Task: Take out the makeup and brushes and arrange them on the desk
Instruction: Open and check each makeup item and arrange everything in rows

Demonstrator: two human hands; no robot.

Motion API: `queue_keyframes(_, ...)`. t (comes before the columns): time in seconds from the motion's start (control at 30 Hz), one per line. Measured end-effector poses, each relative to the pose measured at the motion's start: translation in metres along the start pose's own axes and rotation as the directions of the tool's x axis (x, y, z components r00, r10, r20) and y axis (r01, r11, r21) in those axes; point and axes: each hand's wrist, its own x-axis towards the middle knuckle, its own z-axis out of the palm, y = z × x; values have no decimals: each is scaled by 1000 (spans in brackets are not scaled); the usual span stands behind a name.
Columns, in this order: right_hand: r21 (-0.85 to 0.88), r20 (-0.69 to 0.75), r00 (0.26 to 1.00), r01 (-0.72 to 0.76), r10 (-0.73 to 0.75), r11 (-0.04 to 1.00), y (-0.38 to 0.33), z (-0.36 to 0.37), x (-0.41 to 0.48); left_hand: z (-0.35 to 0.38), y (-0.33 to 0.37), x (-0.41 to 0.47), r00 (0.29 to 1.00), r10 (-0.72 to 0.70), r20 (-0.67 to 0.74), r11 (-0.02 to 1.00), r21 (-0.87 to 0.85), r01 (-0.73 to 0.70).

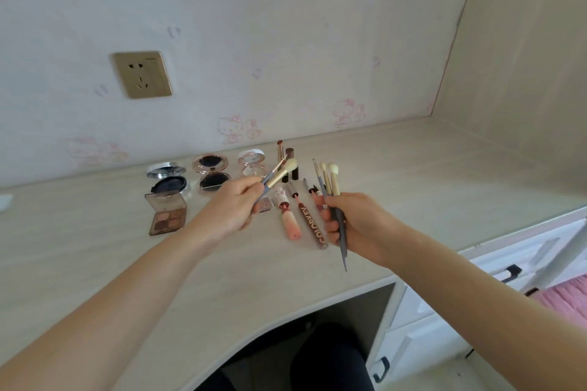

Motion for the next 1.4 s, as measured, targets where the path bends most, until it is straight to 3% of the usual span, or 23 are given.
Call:
queue_keyframes(0.17,29,85,989,-128,125,991,17,37,-2,-32,-28,-21,1000,18,18,922,387,-23)
queue_keyframes(0.27,53,118,977,-183,176,982,22,52,-2,-44,-46,-26,1000,17,24,871,490,-27)
queue_keyframes(0.53,40,164,961,-231,222,972,31,73,5,-58,-86,-31,992,106,67,810,573,-125)
queue_keyframes(0.97,13,144,953,-273,268,962,36,79,13,-55,-101,-32,966,258,-12,705,685,-180)
queue_keyframes(1.13,16,157,965,-213,208,977,37,86,8,-54,-104,-40,922,379,-75,662,719,-213)
queue_keyframes(1.2,29,164,972,-177,171,984,37,88,9,-53,-100,-45,905,407,-124,687,694,-214)
queue_keyframes(1.27,54,179,974,-149,137,987,39,91,13,-50,-92,-53,912,360,-197,788,587,-184)
queue_keyframes(1.33,86,185,978,-115,98,990,39,95,16,-47,-78,-61,949,198,-246,927,362,-100)
queue_keyframes(1.4,104,191,980,-70,49,992,39,99,16,-44,-61,-69,982,-19,-186,999,28,24)
